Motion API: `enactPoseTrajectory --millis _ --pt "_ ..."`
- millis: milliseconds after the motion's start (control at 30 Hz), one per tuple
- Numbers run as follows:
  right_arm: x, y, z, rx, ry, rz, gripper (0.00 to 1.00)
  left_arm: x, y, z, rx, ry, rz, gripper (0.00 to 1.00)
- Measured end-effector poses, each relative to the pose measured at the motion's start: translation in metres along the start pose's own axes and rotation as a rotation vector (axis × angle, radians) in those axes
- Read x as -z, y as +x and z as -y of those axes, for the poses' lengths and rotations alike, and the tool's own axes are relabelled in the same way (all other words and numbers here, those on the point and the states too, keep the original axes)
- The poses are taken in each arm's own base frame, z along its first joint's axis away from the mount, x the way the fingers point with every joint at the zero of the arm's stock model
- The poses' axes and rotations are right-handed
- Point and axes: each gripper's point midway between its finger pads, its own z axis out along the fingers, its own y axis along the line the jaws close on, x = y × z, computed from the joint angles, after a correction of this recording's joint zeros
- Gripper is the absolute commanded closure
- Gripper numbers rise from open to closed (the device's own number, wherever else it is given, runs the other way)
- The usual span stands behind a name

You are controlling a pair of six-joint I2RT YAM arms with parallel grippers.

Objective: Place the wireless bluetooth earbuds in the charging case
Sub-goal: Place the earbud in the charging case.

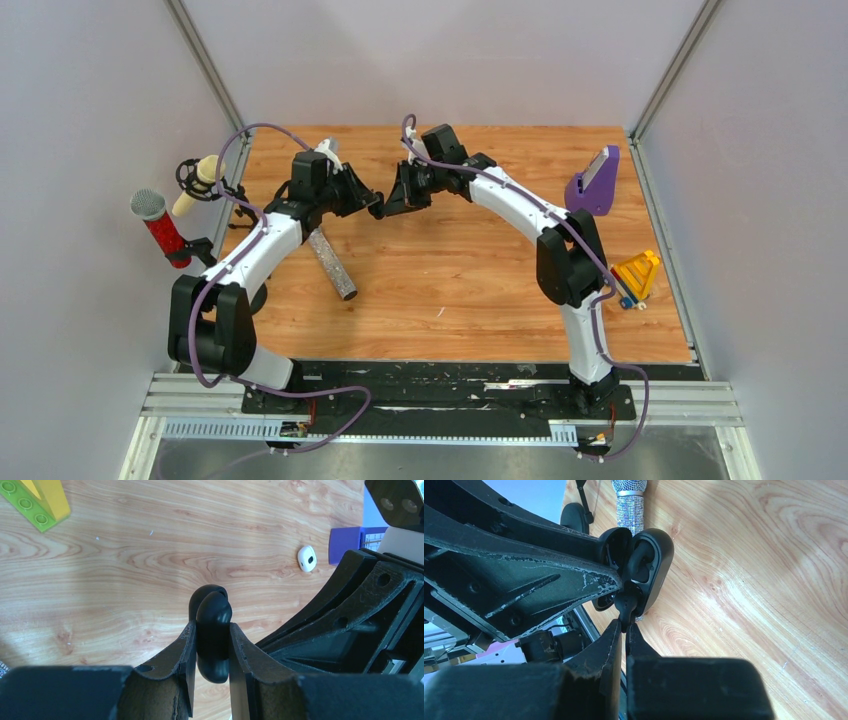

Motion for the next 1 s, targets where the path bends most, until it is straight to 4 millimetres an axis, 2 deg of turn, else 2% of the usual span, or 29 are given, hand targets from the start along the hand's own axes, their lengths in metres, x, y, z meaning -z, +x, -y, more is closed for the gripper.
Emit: enactPoseTrajectory --millis 700,1000 --pt "-0.0014 -0.0042 0.0034 -0.023 -0.002 0.001 1.0 -0.0008 0.0031 0.0032 -0.006 0.003 -0.005 0.8" --pt "-0.0029 -0.0039 0.0023 -0.023 -0.004 -0.001 0.85 -0.0009 0.003 0.0023 -0.006 -0.002 -0.004 0.8"
